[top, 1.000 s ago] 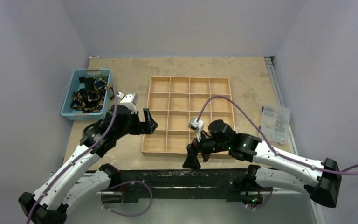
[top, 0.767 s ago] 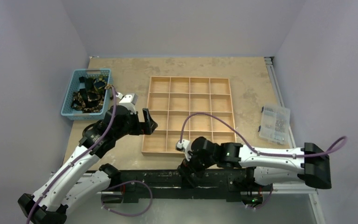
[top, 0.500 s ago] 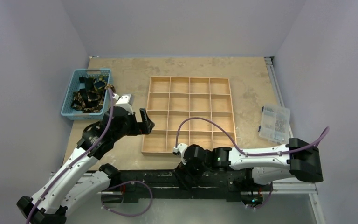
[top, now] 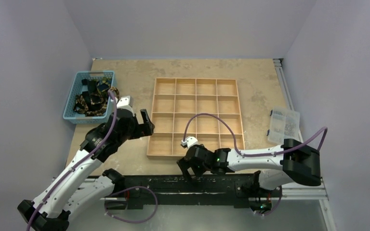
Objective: Roll the ties
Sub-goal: Move the storage box to the corner of the board.
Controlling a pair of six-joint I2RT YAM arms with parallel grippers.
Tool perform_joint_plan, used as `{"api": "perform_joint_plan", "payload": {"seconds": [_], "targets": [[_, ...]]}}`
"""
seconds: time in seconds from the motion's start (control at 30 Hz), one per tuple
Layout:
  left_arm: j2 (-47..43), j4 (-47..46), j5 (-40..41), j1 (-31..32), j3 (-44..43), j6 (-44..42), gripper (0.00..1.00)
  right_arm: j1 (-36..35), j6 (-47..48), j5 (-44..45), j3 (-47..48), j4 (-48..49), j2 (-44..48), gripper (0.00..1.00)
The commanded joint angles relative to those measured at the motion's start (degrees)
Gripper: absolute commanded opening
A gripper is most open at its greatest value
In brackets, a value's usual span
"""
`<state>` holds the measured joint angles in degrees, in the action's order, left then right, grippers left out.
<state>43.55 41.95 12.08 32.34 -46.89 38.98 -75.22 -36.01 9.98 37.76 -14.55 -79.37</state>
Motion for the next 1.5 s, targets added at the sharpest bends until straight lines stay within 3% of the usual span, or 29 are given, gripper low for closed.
{"api": "perform_joint_plan", "payload": {"seconds": [0.0, 0.47, 0.97, 1.07, 1.13, 1.27, 1.33, 1.47], "targets": [[1.2, 0.9, 5.0, 0.2, -3.7, 1.7, 1.00, 6.1, 2.4, 5.5, 1.1, 5.1, 1.3, 0.98], [6.0, -0.9, 1.3, -3.3, -5.2, 1.8, 1.00, 19.8, 11.5, 3.8, 12.6, 14.1, -12.7, 0.98], [5.2, -3.0, -4.3, -8.0, -3.2, 1.0, 1.00, 29.7, 16.4, -1.1, 25.4, 14.2, -20.1, 0.98], [5.3, -3.5, -5.4, -8.4, -3.2, 0.9, 1.00, 29.7, 14.6, -1.8, 23.1, 12.6, -14.4, 0.98], [5.2, -3.7, -5.9, -8.4, -3.2, 0.9, 1.00, 29.7, 7.5, -2.1, 16.5, 12.8, -4.3, 0.98], [5.4, -5.3, -7.2, -8.5, -2.5, 1.4, 1.00, 29.7, -8.4, 13.8, 4.3, 4.4, 18.7, 0.98], [6.0, -6.8, -8.6, -8.5, -1.9, 2.1, 1.00, 29.7, -14.0, 19.5, 1.7, -2.3, 25.3, 0.98], [8.5, -8.6, -10.8, -8.4, -1.7, 3.1, 1.00, 29.7, -28.3, 33.1, 5.2, -23.4, 23.4, 0.98]]}}
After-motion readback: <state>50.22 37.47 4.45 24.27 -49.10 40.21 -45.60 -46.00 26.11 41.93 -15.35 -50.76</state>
